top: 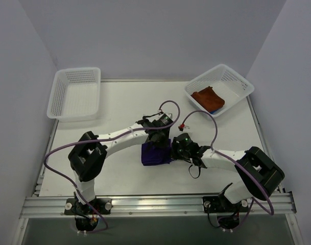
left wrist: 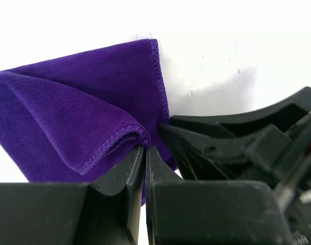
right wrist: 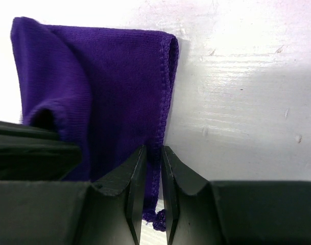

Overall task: Fold and stack the towels
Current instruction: Fold the towel

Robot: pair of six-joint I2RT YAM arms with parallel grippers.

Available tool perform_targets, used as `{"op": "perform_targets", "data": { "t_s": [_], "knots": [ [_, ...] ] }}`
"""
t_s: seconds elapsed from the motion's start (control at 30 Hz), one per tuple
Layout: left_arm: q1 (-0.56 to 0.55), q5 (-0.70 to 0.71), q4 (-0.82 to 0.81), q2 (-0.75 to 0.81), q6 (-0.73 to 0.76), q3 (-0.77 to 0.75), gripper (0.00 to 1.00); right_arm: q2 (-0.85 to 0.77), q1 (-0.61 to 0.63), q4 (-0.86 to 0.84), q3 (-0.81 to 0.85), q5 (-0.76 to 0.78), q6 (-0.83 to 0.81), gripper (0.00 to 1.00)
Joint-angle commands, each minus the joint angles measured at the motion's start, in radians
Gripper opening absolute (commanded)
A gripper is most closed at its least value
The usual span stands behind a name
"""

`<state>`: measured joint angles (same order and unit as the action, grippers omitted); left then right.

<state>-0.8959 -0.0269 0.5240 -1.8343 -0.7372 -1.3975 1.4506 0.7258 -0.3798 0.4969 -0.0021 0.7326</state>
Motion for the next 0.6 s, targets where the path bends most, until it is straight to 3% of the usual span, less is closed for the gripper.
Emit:
{"op": "perform_targets", "data": {
  "t_s": [0.0, 0.53, 0.57],
  "knots": [
    [-0.009, -0.034, -0.001, -0.016, -0.013, -0.061, 0.02, 0.007, -0.009, 0.07, -0.034, -0.018, -0.015, 0.15],
    [-0.012, -0.065, -0.012, -0.082, -0.042, -0.103, 0.02, 0.01, -0.022, 0.051, -0.057, -0.03, -0.016, 0.15],
    [-0.012, -0.067, -0.004, -0.086, -0.039, -0.107, 0.06, 0.008, -0.022, 0.055, -0.057, -0.027, -0.018, 0.16]
  ]
}}
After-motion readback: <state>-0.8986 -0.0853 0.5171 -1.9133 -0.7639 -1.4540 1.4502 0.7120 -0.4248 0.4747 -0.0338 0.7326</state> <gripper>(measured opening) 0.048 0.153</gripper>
